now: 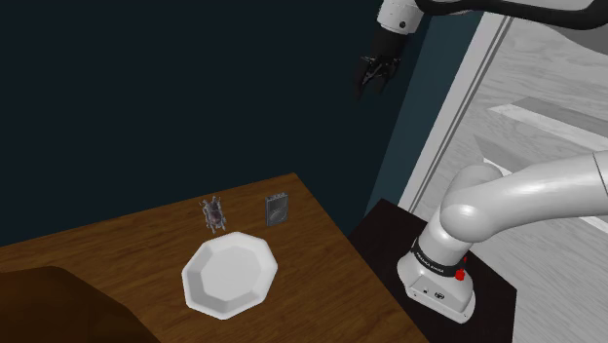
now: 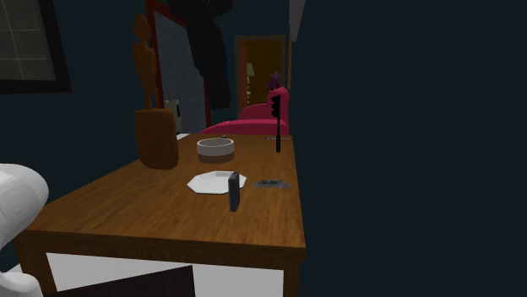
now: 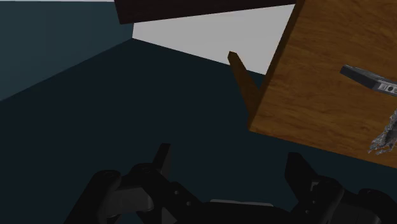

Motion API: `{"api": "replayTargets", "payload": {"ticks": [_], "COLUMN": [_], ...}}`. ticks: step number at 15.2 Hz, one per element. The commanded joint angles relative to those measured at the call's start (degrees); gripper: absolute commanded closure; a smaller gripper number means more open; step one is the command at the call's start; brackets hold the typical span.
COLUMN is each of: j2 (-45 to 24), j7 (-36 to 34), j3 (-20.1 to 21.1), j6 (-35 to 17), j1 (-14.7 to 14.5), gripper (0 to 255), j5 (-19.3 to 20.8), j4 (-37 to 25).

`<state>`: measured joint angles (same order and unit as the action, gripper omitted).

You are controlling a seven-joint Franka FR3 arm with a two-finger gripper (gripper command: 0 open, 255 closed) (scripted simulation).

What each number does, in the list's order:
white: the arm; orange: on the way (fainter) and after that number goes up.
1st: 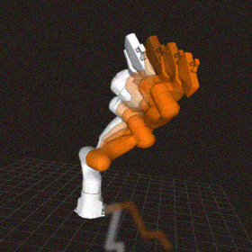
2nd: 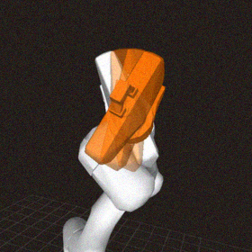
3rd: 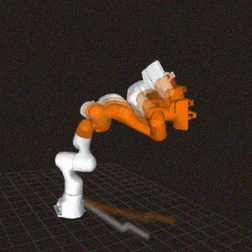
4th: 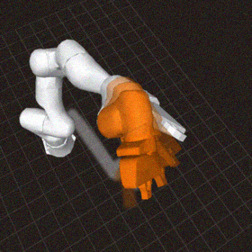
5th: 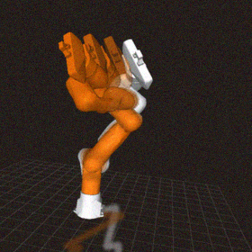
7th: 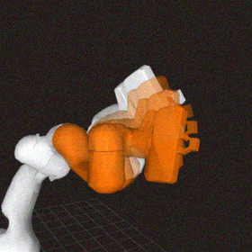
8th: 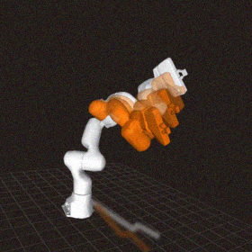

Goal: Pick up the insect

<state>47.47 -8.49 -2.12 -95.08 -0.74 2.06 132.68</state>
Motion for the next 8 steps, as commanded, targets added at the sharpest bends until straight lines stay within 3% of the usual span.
{"api": "replayTargets", "payload": {"ticks": [1, 8], "j2": [0.0, -3.5], "j7": [0.0, -9.4], "j3": [0.0, 7.7], "j6": [0.0, -9.4], "j1": [0.0, -1.7], "gripper": [0, 0], "j5": [0.0, -4.0], "j4": [0.0, 5.5]}}
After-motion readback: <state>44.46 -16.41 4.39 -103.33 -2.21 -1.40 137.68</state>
